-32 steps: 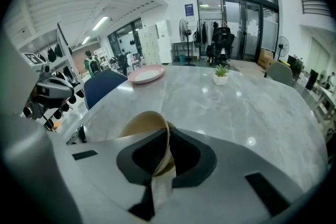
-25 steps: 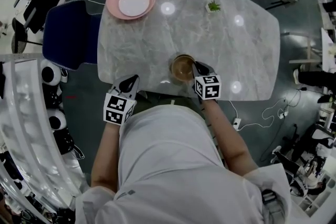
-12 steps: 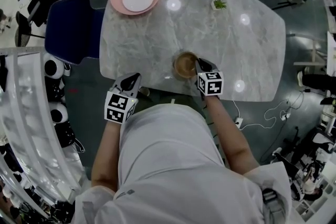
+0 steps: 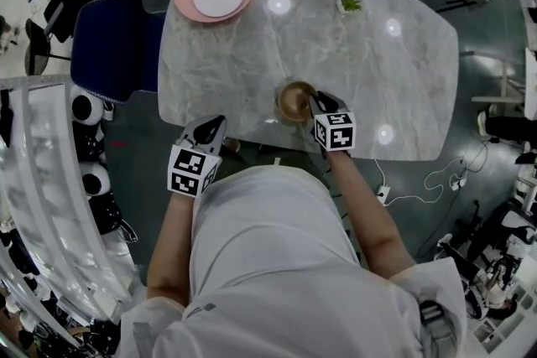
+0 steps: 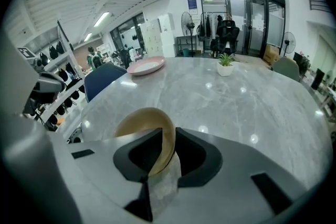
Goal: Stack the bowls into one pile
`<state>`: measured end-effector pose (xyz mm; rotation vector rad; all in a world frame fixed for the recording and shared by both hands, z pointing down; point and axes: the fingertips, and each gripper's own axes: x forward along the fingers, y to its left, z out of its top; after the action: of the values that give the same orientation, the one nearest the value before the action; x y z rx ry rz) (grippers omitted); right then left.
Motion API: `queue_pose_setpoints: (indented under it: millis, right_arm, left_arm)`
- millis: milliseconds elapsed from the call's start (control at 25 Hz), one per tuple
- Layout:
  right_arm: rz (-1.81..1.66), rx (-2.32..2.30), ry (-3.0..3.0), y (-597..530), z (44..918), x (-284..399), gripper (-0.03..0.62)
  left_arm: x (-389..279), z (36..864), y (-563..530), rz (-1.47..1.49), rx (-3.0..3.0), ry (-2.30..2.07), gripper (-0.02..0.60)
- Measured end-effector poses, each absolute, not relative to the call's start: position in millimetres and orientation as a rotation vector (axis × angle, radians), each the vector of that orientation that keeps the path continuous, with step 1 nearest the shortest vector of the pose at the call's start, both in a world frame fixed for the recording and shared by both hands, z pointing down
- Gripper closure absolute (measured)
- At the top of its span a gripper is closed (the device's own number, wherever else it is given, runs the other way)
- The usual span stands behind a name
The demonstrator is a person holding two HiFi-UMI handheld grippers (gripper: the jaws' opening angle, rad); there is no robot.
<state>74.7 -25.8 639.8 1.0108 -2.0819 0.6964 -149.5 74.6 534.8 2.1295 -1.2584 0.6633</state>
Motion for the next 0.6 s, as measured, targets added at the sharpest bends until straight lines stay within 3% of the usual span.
queue_pose_setpoints:
  millis: [600]
  right_arm:
    - [0.681, 1.058, -2.088, -27, 627, 86, 0.499]
  left_arm:
    - [-138, 533, 67, 0.659, 2.170, -1.230, 0.580]
